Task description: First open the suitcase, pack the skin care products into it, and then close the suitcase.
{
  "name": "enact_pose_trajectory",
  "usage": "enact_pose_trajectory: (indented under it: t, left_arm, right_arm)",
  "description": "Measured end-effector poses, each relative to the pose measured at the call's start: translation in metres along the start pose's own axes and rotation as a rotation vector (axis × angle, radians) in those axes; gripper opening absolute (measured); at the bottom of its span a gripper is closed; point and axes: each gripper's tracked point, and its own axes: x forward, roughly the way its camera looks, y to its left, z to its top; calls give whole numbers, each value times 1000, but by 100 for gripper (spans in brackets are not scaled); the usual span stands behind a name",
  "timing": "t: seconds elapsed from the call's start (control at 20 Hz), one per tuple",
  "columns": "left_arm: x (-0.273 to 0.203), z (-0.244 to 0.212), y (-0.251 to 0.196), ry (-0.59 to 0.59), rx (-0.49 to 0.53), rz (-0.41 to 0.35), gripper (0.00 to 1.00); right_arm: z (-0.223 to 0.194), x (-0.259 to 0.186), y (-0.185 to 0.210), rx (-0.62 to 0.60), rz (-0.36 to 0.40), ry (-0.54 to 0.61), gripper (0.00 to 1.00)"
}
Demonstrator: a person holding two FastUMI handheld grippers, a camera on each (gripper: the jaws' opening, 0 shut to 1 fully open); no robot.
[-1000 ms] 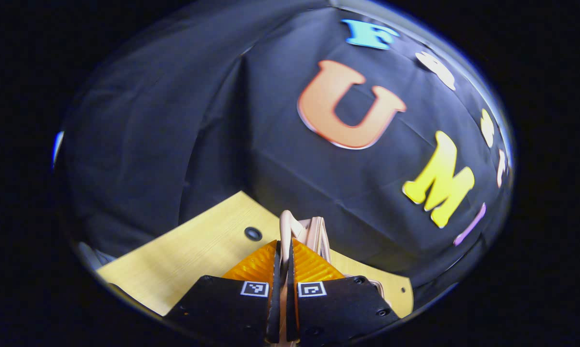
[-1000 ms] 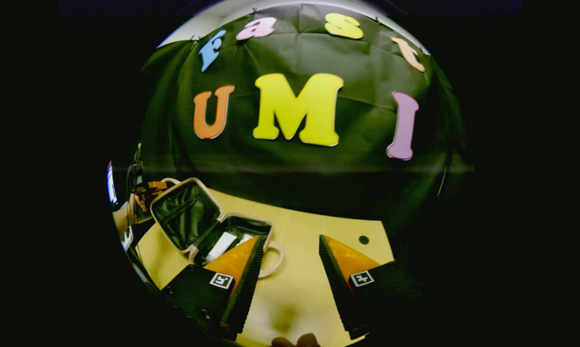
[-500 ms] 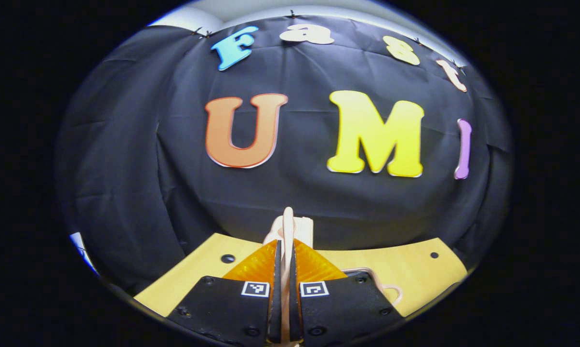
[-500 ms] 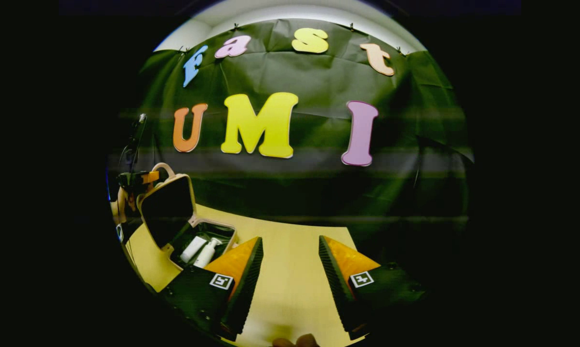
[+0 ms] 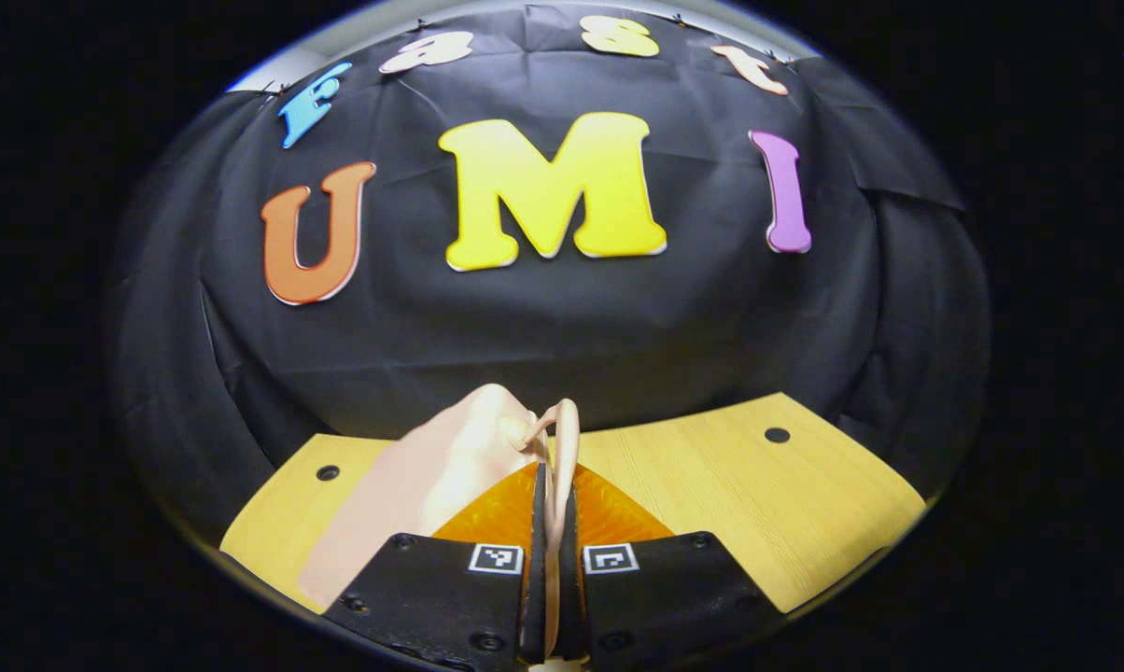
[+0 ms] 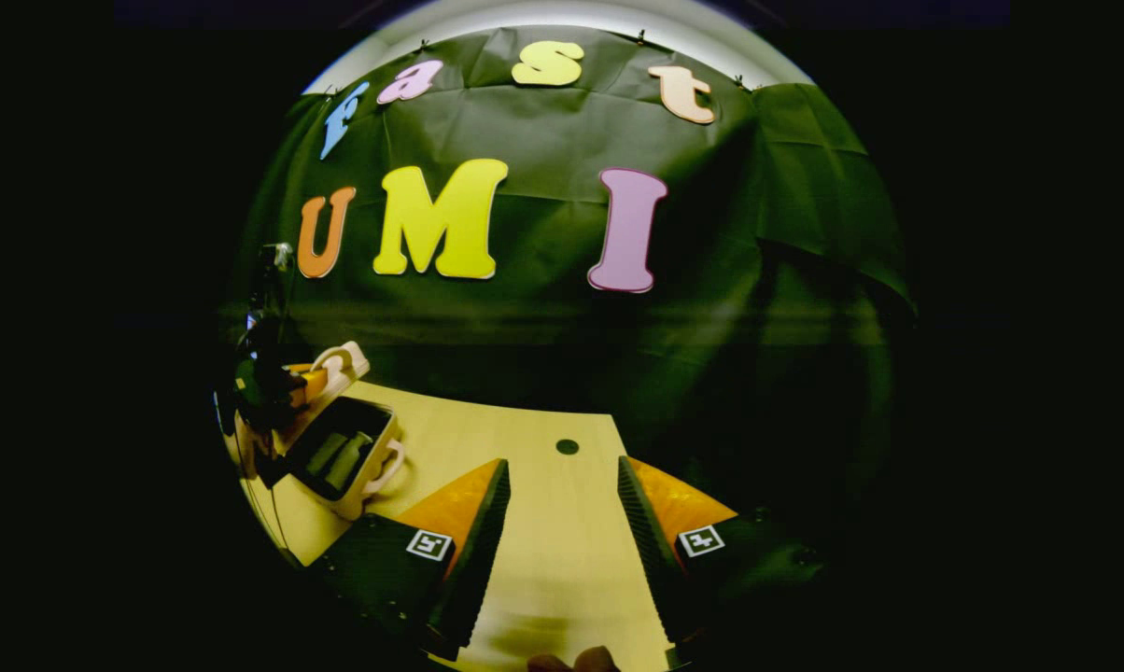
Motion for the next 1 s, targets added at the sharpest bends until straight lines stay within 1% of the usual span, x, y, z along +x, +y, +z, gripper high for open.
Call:
enact_pose_trajectory:
  t: [0.1,0.25,0.5,0.55,0.6,0.65,0.8,0.85,0.95,1.0]
  left_arm:
    - [10,-21,-18,40,5,-4,10]
    - [22,-41,-33,94,16,1,10]
    - [35,-77,-51,192,59,-6,10]
    - [37,-80,-53,200,75,-8,10]
    - [39,-82,-55,205,94,-8,11]
    - [39,-84,-56,207,112,-7,11]
    - [40,-90,-66,230,105,-37,17]
    - [40,-90,-66,233,119,-34,19]
    - [38,-92,-74,237,115,-54,27]
    - [34,-92,-76,238,98,-63,37]
  right_arm:
    - [-8,0,-17,-9,-18,20,70]
    - [-16,2,-33,-17,-25,45,70]
    - [-29,10,-47,-7,-23,82,70]
    - [-31,12,-50,1,-24,90,68]
    - [-32,13,-52,7,-25,94,70]
    - [-33,14,-52,13,-23,96,70]
    - [-31,16,-54,25,-17,91,70]
    - [-31,18,-54,29,-12,88,70]
    - [-30,21,-51,35,7,81,70]
    - [-29,21,-48,40,15,75,69]
